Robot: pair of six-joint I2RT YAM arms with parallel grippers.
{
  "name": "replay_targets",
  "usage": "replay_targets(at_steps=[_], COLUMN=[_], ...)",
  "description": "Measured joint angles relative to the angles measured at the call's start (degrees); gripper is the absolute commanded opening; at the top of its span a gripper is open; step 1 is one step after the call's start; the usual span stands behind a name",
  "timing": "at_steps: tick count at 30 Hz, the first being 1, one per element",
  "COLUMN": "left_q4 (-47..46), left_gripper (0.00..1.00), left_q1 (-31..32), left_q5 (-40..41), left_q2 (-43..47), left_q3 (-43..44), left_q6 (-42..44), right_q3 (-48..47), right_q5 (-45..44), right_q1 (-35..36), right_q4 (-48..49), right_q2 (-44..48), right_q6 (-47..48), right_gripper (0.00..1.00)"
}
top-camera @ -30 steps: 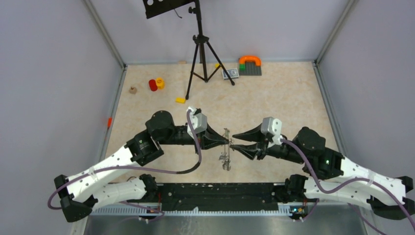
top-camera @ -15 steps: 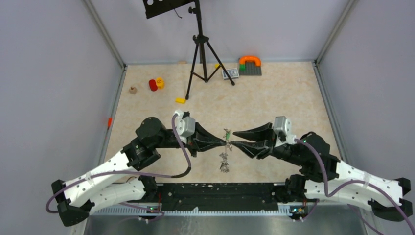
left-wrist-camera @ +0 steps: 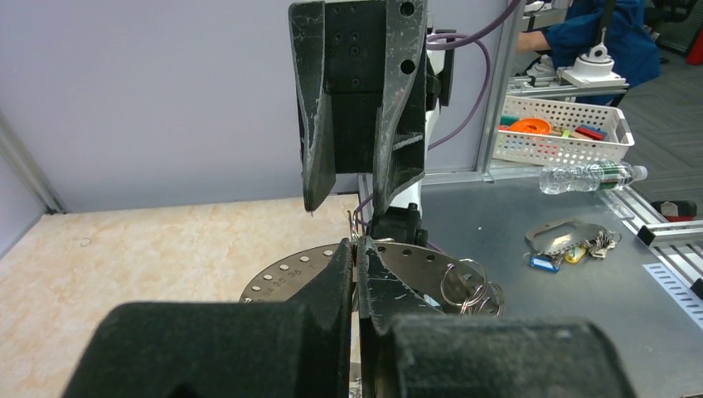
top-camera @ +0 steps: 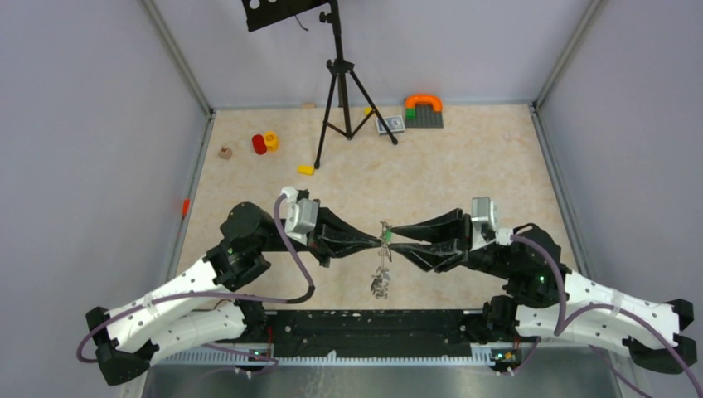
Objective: Remove the keys from the keyring
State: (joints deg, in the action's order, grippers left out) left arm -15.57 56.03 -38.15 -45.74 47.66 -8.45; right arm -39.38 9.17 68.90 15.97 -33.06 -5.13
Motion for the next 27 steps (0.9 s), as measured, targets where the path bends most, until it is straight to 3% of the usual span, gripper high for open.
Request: replay_targets(at_steps=[6,12,19,24,27], left_q4=[-0.83,-1.01,-1.01,-1.01,-0.98], left_gripper=[0.00,0.00,0.00,0.00,0.00], left_q1=[0.00,-0.04,-0.04,-0.09,-0.11], left_q5=[-0.66,-1.60,-1.92,-2.08,-2.14], left_q2=[0.00,0.11,0.11,0.13,0.13], left_q3=[-0.02,-0.02,-0.02,-0.02,-0.02], left_q6=[-0.44,-0.55,-0.63,-0.61,-0.63], right_q3=[0.00,0.00,0.00,0.00,-0.02], right_q5=[1.51,2.12,2.80,3.52,3.98], right_q1=[0.00,0.00,0.00,0.00,0.00], right_q4=[0.83,1.68,1.77,2.08,2.12], right_q2=[-2.51,-3.02,-3.21,-3.48,-3.54], right_q6=[-0.68,-0.94,-1.09,-1.09,-1.05], right_gripper=[0.32,0.20,0.17,0.00,0.00])
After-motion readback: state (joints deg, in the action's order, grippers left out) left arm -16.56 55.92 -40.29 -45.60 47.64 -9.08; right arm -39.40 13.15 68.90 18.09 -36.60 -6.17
